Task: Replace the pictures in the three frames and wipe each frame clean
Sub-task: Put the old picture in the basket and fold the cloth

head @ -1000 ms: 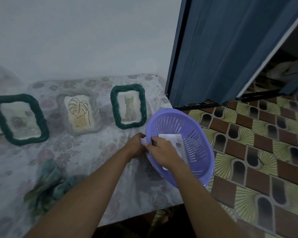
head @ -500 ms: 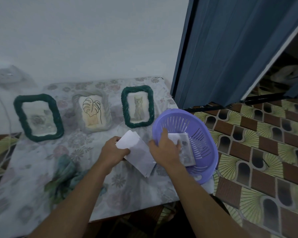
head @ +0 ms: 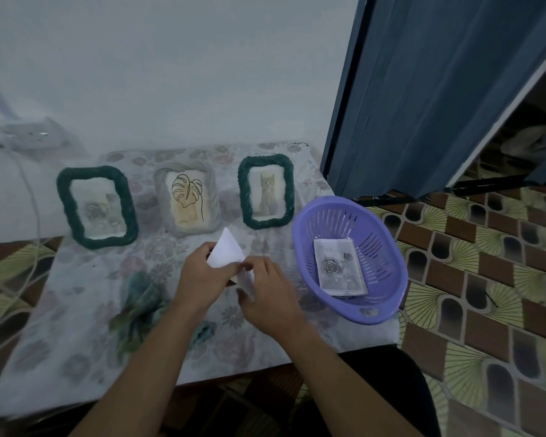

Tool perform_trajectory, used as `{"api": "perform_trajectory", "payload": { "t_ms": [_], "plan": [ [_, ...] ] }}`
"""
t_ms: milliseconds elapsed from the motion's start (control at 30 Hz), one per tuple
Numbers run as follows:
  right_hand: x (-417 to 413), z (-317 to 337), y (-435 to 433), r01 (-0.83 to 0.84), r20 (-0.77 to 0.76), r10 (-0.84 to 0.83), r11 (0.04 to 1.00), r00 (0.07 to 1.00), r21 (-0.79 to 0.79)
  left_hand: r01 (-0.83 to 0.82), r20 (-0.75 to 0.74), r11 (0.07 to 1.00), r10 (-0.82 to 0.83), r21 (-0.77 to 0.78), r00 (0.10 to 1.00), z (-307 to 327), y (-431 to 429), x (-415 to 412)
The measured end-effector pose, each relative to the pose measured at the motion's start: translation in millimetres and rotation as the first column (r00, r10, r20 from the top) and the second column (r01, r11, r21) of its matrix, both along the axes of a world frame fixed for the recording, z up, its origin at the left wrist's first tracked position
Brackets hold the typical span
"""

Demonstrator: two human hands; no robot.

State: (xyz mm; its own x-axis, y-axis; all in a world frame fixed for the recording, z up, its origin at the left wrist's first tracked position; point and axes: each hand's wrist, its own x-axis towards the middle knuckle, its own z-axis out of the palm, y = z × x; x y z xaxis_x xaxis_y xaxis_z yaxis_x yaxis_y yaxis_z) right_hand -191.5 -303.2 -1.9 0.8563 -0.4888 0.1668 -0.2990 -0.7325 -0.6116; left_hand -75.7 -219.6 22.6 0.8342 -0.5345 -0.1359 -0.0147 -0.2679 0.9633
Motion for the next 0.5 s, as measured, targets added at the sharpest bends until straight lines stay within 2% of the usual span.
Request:
{"api": "perform_trajectory", "payload": {
  "t_ms": [100,200,300,400,500],
  "plan": [
    [0,-3,4,0.112,0.107,-0.132,0.977,0.985,0.18,0.027,-0.051,0.994,-0.033,-0.11,0.998,4,9,-9],
    [-1,-4,5,0.216,0.194,-0.308,0.897,0.931,0.385,-0.037,0.066,0.983,0.049,-0.178,0.997,2,17,-14],
    [-4,-7,5,0.176,0.23,-0.372,0.789,0.899,0.589,-0.102,0.026,0.974,0.109,-0.201,0.994,-5,19,-17],
    [-4,-12,6,0.127,0.248,-0.376,0.738,0.893,0.662,0.025,-0.029,0.98,-0.031,-0.196,0.999,-13,15,-18],
    [-6,-14,7,0.152,0.232,-0.392,0.736,0.89,0.66,0.111,-0.004,0.979,-0.114,-0.171,0.994,-23,10,-23]
  ]
}}
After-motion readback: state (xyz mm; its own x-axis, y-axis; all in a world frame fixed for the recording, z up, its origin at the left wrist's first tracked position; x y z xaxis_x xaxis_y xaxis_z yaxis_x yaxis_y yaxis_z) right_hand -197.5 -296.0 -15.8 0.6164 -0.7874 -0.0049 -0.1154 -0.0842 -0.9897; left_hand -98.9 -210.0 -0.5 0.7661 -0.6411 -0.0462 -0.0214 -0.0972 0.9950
